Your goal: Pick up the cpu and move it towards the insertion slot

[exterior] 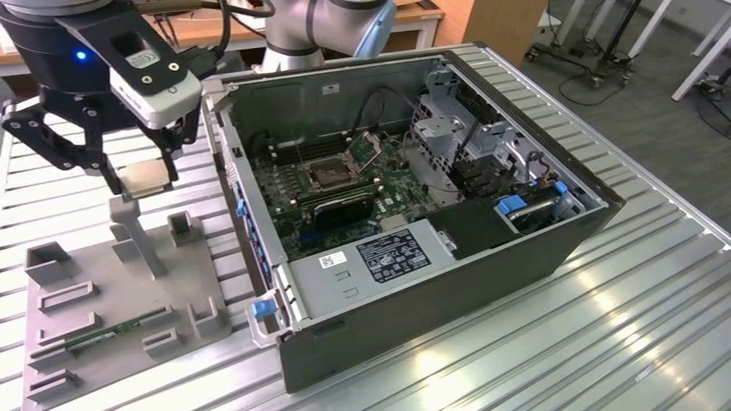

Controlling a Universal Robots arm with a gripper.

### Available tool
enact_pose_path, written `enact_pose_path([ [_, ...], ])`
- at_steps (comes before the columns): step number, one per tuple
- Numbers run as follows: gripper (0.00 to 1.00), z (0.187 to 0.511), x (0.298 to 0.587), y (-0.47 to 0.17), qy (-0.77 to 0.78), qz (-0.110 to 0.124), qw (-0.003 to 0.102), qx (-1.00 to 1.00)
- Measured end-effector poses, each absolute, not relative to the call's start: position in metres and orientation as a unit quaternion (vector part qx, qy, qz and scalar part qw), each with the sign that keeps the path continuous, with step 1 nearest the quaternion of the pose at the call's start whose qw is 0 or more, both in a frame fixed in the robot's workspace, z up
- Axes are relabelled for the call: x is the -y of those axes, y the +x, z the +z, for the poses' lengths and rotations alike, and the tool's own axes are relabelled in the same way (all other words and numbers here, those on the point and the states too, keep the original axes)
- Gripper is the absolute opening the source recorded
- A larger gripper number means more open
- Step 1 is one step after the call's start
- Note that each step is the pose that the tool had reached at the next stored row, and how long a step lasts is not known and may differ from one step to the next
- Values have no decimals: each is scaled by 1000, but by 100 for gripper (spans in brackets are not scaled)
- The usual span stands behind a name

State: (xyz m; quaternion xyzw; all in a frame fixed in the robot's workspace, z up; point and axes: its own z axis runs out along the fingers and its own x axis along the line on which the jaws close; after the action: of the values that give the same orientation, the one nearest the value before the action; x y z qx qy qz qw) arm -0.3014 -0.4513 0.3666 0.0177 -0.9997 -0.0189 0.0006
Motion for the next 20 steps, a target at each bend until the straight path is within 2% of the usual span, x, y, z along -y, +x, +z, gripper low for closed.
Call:
enact_pose_path([
  [20, 55, 367, 451, -271, 18, -19, 1, 1000],
])
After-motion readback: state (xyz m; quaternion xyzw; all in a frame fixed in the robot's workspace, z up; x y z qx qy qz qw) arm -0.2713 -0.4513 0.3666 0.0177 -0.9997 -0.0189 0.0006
